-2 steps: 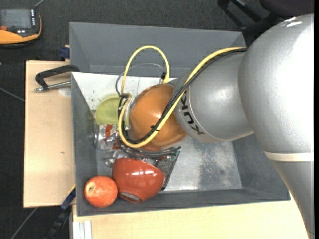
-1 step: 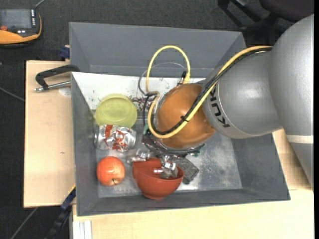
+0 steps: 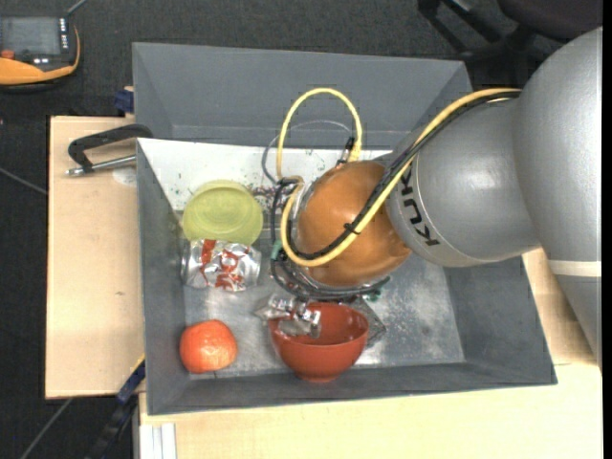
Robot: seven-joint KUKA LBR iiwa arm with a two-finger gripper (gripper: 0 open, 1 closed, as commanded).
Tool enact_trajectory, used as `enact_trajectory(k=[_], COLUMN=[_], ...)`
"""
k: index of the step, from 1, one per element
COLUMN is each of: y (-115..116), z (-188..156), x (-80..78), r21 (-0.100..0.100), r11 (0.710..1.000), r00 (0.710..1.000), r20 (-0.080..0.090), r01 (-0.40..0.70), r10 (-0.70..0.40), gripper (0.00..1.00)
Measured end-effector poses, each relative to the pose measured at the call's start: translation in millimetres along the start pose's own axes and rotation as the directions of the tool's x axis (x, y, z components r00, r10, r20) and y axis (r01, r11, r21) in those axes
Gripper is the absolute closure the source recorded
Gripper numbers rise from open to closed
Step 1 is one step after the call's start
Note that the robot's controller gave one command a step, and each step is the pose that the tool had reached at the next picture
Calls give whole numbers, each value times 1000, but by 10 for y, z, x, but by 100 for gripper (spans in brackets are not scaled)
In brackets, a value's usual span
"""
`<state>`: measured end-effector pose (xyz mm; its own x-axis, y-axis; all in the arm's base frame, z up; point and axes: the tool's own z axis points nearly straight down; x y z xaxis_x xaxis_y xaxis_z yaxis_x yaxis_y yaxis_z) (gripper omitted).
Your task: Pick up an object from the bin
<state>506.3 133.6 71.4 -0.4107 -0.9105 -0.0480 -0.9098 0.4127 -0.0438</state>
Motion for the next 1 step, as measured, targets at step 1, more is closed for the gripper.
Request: enact_trajectory(k=[1], y=[-248], z=[-1449], x=[-91], r21=[10], r11=[998], r00=[998], r20=[11], r01=[-62], r10=[62], gripper=[100])
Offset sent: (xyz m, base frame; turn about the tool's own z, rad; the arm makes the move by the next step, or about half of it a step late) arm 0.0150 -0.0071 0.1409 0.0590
